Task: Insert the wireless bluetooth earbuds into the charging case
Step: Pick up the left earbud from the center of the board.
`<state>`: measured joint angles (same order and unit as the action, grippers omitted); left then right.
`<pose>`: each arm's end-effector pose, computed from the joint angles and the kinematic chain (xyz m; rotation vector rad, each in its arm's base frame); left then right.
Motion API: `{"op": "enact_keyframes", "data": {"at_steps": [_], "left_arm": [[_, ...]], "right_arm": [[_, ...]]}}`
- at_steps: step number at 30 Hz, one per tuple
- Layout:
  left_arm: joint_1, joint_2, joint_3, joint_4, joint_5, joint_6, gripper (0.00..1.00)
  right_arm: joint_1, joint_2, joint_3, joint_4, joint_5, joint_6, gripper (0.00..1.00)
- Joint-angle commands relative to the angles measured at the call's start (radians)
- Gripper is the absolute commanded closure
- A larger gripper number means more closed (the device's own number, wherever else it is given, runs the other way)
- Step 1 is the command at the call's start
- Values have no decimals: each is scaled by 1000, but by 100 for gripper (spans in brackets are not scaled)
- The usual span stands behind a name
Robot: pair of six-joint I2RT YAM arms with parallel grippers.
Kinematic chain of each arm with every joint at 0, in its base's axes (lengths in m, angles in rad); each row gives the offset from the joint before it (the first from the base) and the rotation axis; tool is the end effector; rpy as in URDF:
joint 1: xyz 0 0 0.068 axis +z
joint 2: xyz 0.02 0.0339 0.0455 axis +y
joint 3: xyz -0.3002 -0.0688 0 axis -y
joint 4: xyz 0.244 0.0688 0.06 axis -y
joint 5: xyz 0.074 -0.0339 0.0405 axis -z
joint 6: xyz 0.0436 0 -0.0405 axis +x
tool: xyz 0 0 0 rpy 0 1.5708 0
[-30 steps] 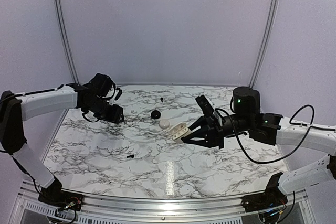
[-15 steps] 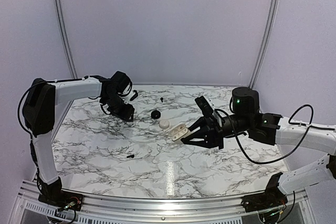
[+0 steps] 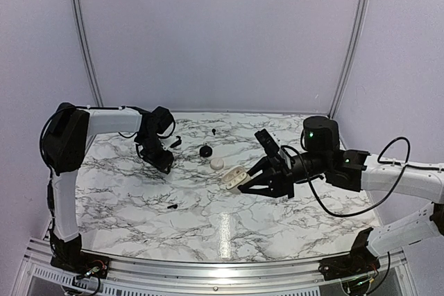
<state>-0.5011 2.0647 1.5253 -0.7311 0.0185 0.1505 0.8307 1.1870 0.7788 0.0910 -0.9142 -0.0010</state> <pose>0.3831 -0.2108 0.1917 0.9151 2.6963 -0.1011 0.1437 0.2086 0.3187 -1.3821 1.4599 1.4053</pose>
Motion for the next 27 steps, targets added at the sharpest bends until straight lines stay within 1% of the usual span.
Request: {"op": "enact_keyframes", "data": {"at_steps": [1,5,8,15,16,24,27], "left_arm": [[12,35,44,-49,-12,68,46],[12,47,41,-56,-41,92,47],[12,49,34,-59,-38,90,49],[13,37,20,-60,-22,49,59],[13,35,18,-60,1,41,60],[13,17,-16,-70,51,-13,73],[13,12,-23,-70,39,-23,76]], "right_arm": [[-6,3,1,34,-25,19,100],[-6,6,4,34,-27,21,100],[-7,6,6,28,-25,20,100],[-6,8,11,21,-22,18,100],[-6,8,11,19,-22,18,100],[-7,6,8,20,-19,21,100],[-7,8,8,24,-22,25,100]]}}
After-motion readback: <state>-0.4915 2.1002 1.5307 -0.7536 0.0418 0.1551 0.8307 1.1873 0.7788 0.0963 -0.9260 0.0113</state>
